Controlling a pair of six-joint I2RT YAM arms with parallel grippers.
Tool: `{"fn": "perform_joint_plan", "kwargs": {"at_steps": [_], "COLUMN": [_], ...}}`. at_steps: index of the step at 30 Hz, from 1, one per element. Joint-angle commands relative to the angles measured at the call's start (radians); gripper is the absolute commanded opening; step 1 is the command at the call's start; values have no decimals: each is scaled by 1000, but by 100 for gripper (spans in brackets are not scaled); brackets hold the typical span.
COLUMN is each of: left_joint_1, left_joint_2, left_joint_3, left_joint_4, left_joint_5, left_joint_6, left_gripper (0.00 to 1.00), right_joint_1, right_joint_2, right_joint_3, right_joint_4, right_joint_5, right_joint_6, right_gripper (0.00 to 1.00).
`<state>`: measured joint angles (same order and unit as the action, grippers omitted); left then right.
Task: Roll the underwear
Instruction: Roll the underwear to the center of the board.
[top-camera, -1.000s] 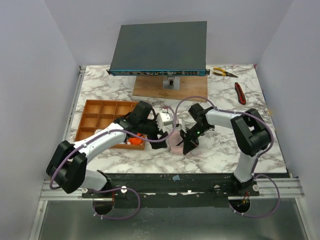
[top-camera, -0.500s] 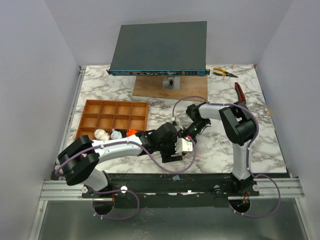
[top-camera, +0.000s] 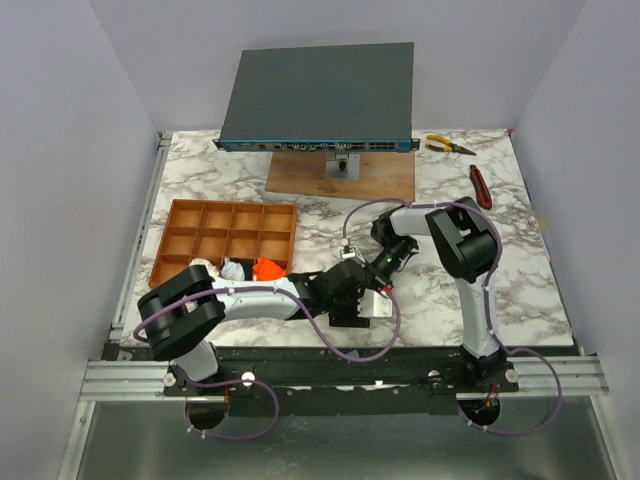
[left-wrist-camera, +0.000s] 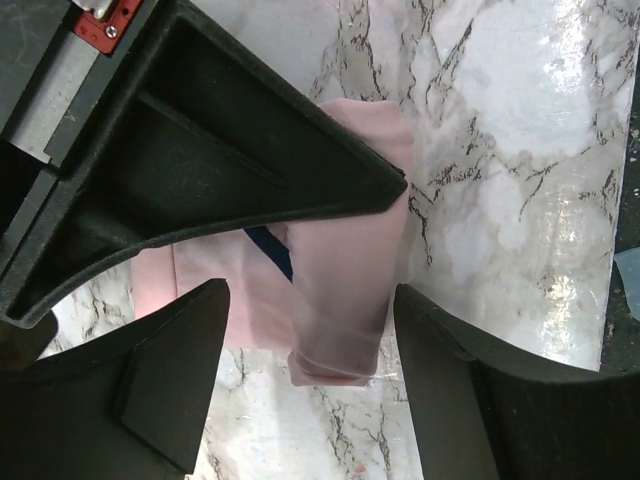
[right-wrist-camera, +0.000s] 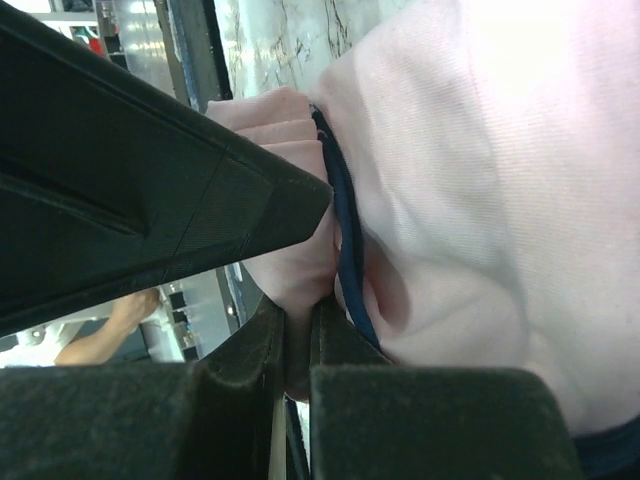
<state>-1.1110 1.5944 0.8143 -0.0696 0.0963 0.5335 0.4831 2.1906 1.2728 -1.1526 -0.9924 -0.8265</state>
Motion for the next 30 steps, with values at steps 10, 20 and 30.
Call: {"fn": "perform_joint_plan", "kwargs": {"at_steps": [10, 20, 30], "left_joint_1": [-46, -55, -41], "left_joint_2": [47, 82, 111], "left_joint_3": [9, 22, 30], "left_joint_4": [-9, -39, -104], "left_joint_5": [23, 41, 126], "left_joint_6": [41, 34, -23], "left_gripper": [60, 31, 0], "right_joint_1": [-9, -21, -47], "right_joint_2": [104, 109, 62], "right_joint_3": [35, 49, 20], "right_joint_4": [47, 41, 104], "right_joint_5": [144, 143, 142], "right_joint_6": [-86, -81, -12], "right_gripper": [1, 1, 14]}}
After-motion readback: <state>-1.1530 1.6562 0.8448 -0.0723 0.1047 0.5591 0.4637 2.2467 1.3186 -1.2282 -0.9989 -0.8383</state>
